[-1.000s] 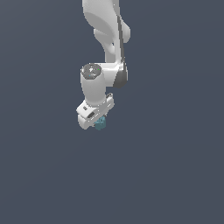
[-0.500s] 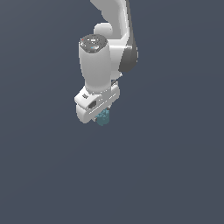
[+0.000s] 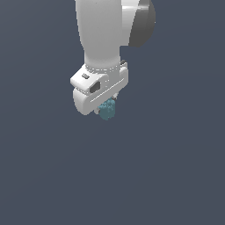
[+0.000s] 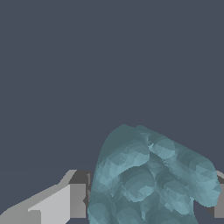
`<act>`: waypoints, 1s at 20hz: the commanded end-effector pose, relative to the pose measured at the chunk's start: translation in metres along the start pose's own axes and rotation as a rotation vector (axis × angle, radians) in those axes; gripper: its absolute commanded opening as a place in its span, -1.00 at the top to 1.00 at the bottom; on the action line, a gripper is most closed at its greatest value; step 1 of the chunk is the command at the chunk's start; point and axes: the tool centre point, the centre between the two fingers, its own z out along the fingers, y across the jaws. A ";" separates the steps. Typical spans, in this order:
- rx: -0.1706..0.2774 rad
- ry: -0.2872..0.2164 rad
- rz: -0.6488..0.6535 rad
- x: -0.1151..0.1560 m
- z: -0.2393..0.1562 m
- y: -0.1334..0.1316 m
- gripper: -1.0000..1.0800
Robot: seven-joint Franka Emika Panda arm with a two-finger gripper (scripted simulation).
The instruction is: Pick up the object and move it to a goal position.
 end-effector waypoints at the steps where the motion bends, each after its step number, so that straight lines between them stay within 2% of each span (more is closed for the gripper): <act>1: 0.001 -0.001 0.000 0.008 -0.021 0.002 1.00; 10: 0.001 -0.001 0.001 0.032 -0.081 0.009 1.00; 20: 0.001 -0.001 0.002 0.052 -0.128 0.015 1.00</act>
